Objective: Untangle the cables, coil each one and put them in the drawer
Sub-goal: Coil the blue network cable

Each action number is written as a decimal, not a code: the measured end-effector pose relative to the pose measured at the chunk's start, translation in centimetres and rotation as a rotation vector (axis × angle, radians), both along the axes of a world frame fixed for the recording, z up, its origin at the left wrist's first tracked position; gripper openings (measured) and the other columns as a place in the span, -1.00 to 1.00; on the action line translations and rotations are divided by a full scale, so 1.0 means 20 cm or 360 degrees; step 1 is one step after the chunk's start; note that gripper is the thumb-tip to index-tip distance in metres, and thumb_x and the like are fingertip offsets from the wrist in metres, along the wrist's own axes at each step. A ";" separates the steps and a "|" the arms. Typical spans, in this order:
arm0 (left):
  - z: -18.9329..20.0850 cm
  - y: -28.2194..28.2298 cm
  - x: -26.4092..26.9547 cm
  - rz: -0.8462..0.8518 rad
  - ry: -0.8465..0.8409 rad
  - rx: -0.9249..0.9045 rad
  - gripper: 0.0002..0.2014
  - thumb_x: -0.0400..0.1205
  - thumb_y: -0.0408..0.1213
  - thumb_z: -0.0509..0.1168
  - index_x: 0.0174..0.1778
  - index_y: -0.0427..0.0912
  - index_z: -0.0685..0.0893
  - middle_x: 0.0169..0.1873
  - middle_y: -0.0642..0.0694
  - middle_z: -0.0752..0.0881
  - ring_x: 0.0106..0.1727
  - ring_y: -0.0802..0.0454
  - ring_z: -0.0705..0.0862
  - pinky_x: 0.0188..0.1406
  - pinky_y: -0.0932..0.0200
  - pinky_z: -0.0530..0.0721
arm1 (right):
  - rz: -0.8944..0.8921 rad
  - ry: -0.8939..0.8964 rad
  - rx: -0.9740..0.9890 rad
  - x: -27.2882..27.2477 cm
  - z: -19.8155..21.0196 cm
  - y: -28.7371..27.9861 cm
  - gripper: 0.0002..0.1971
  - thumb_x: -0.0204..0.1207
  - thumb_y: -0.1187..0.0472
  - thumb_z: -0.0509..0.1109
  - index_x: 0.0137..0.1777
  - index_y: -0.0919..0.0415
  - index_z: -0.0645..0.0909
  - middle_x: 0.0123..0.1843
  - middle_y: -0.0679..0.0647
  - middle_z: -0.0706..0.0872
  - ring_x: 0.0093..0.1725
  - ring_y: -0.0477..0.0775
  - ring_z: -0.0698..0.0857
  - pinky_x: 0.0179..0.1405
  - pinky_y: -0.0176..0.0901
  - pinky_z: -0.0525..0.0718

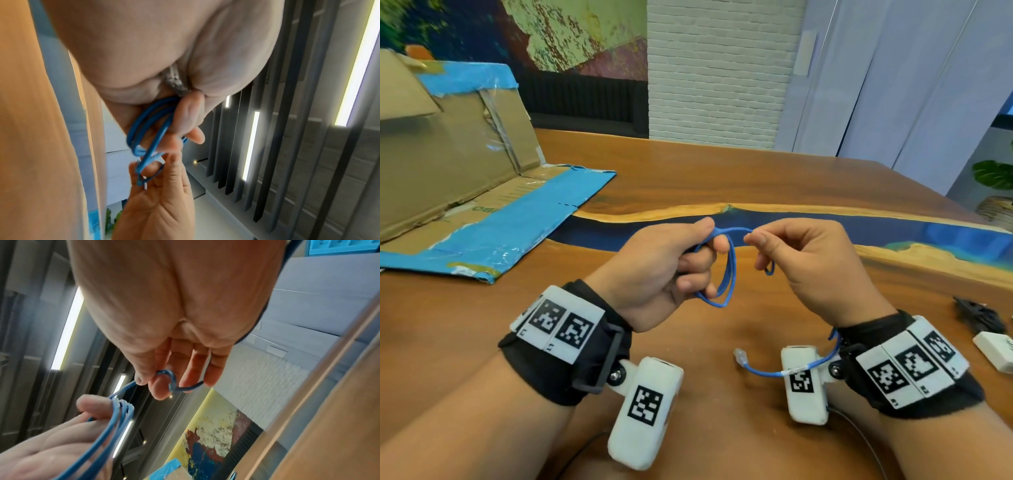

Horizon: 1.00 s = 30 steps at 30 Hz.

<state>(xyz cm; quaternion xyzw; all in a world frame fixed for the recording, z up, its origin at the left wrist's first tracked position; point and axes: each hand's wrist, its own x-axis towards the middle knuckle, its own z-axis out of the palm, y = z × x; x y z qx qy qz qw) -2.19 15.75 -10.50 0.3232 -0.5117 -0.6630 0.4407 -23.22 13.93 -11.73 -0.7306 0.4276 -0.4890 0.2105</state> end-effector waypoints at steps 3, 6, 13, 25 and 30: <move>0.02 -0.01 0.00 0.0006 0.0262 0.0091 -0.57 0.82 -0.11 0.10 -0.08 -0.28 0.79 -0.54 0.05 0.16 -0.60 0.14 0.14 -0.51 0.23 0.47 | 0.0136 -0.0150 0.0096 0.03 -0.03 0.00 -0.83 0.68 0.20 0.42 -0.04 0.21 0.82 -0.46 0.07 0.69 -0.31 -0.01 0.74 -0.23 -0.27 0.65; 0.02 -0.01 0.01 -0.0036 0.0434 0.0146 -0.58 0.81 -0.11 0.10 0.02 -0.30 0.79 -0.53 0.06 0.23 -0.62 0.16 0.16 -0.53 0.26 0.41 | 0.0205 -0.0119 0.0206 0.04 -0.04 0.00 -0.81 0.75 0.23 0.34 0.08 0.17 0.81 -0.43 0.12 0.68 -0.32 0.05 0.74 -0.26 -0.32 0.62; 0.02 -0.02 0.01 0.0068 0.0608 0.0023 -0.59 0.83 -0.17 0.01 0.18 -0.31 0.72 -0.26 0.00 0.73 -0.63 0.16 0.24 -0.52 0.28 0.19 | 0.0284 0.0098 0.0297 0.03 -0.02 0.03 -0.78 0.77 0.20 0.30 0.22 0.10 0.78 -0.33 0.06 0.80 -0.13 0.11 0.81 0.09 -0.10 0.72; 0.03 0.00 -0.03 0.0288 0.0718 -0.0110 -0.65 0.86 -0.27 -0.03 0.26 -0.24 0.67 0.26 -0.11 0.81 0.32 -0.09 0.77 0.44 -0.04 0.60 | 0.0409 0.0376 0.0664 0.17 -0.05 0.08 -0.63 0.85 0.07 0.10 -0.01 0.13 0.71 -0.55 0.03 0.60 -0.55 -0.02 0.46 -0.40 -0.14 0.48; 0.02 0.02 -0.05 0.0315 0.0201 -0.0185 -0.69 0.86 -0.33 0.03 0.44 -0.35 0.52 0.16 -0.25 0.84 0.16 -0.16 0.84 0.21 0.04 0.78 | 0.0710 0.0738 0.0780 0.17 -0.02 0.12 -0.74 0.84 0.15 0.14 0.30 0.01 0.66 -0.39 0.03 0.71 -0.37 -0.10 0.61 -0.19 -0.22 0.58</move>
